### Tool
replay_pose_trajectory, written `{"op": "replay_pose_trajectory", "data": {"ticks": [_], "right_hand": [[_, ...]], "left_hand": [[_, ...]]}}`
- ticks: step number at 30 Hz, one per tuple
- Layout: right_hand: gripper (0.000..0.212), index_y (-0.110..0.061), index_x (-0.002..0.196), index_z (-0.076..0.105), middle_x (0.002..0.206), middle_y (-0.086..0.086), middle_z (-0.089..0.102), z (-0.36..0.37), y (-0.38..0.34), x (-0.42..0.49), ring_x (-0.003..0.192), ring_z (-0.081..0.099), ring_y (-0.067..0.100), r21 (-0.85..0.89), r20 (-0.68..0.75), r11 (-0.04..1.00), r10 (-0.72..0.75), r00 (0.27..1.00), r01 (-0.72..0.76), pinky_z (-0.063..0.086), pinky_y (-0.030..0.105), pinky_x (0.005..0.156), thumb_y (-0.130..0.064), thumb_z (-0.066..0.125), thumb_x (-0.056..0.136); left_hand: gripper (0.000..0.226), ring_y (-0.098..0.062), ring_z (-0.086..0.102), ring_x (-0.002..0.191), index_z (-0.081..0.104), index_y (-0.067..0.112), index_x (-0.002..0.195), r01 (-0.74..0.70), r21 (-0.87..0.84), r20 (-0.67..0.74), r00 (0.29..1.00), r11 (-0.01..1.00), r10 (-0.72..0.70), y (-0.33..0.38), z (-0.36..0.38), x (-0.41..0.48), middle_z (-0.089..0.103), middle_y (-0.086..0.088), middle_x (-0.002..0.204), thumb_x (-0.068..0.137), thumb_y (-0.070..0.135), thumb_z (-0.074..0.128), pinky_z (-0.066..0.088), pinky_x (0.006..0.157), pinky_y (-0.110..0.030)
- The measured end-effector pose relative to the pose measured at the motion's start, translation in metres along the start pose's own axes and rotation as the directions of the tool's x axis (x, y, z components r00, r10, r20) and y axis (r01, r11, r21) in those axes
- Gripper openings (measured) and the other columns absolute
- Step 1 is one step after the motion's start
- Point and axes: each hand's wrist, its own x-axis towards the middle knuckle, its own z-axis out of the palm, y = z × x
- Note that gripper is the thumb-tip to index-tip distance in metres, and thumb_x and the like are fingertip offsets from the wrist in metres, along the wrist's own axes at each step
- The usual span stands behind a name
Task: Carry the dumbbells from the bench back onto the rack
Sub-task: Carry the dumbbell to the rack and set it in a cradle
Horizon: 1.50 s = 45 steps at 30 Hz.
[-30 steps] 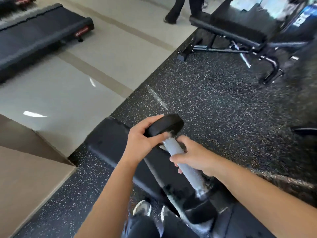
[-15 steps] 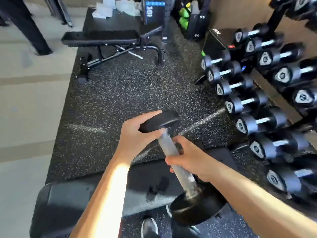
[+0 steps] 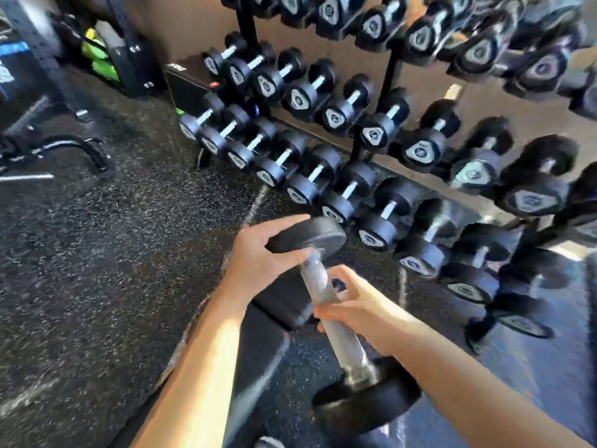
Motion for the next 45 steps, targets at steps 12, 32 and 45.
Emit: {"op": "replay_pose_trajectory", "data": {"ticks": [12,32,45], "right_hand": [[0.041,-0.016,0.113,0.040,0.084,0.012,0.060,-0.169,0.094,-0.056,0.055,0.059,0.017,0.298,-0.323,0.954,0.141,0.936,-0.041,0.047,0.026,0.049,-0.002,0.061,0.081],[0.049,-0.012,0.120,0.040,0.095,0.019,0.061,-0.415,0.178,-0.067,0.064,0.061,0.026,0.524,-0.550,0.851,0.298,0.780,0.044,0.051,0.033,0.060,0.000,0.062,0.078],[0.046,-0.017,0.123,0.038,0.087,0.006,0.058,-0.581,0.144,0.048,0.057,0.058,0.015,0.583,-0.580,0.810,0.360,0.730,0.064,0.051,0.026,0.053,-0.003,0.057,0.084]], "left_hand": [[0.047,0.005,0.061,0.093,0.066,0.026,0.101,-0.073,-0.066,0.292,0.952,0.995,0.090,0.052,0.228,0.064,0.066,0.016,0.097,0.062,0.004,0.080,0.044,0.080,-0.008],[0.041,0.004,0.055,0.097,0.065,0.020,0.105,-0.181,-0.096,0.534,0.820,0.979,0.204,0.088,0.518,0.179,0.064,0.009,0.103,0.068,0.006,0.074,0.039,0.083,-0.004],[0.042,0.005,0.058,0.088,0.064,0.025,0.102,-0.119,-0.153,0.613,0.767,0.981,0.188,0.066,0.626,0.369,0.065,0.012,0.096,0.069,0.003,0.074,0.044,0.079,-0.006]]}}
